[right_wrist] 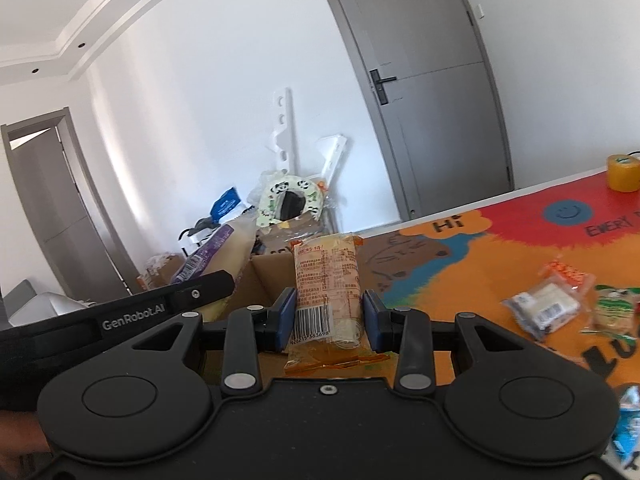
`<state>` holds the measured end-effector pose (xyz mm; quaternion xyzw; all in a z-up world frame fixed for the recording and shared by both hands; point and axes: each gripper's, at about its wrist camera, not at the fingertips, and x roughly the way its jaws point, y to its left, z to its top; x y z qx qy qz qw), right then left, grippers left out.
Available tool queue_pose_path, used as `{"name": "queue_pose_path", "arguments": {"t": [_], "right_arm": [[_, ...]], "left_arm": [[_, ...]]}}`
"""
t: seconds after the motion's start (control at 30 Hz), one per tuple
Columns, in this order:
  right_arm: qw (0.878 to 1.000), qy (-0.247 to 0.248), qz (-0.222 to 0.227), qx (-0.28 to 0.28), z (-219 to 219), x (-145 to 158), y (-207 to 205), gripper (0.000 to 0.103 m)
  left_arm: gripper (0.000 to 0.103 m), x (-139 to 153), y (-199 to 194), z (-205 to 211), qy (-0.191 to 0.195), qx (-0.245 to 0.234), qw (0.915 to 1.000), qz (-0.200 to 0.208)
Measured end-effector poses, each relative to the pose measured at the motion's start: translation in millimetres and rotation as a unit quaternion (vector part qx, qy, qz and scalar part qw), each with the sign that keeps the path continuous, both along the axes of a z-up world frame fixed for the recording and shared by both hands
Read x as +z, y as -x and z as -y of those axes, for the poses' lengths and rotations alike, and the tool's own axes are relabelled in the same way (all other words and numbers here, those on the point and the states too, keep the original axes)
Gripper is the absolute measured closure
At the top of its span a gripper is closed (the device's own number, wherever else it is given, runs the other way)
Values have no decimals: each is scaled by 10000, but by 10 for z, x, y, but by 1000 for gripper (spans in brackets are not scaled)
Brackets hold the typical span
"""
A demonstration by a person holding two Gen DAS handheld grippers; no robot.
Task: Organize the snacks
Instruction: 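Lift both packets over the cardboard box and open both grippers to drop them, then move both tools back over the remaining snacks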
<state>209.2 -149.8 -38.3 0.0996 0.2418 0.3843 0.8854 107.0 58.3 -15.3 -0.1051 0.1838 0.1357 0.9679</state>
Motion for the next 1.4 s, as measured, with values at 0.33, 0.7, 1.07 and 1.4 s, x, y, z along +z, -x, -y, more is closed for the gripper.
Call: {"name": "queue_pose_path", "arguments": {"t": [0.33, 0.7, 1.07, 1.4], "right_arm": [[9999, 58, -121, 92, -326, -63, -65, 67], [9994, -81, -303, 128, -468, -130, -143, 66], [9991, -131, -354, -170, -173, -115, -47, 28], [9986, -16, -222, -475, 292, -81, 64, 0]], "left_arm": [[73, -182, -143, -275, 223, 215, 9992, -252], [63, -103, 8, -333, 233, 569, 9978, -255], [26, -47, 114, -246, 382, 634, 9971, -198], [15, -69, 144, 5, 450, 516, 9973, -261]]}}
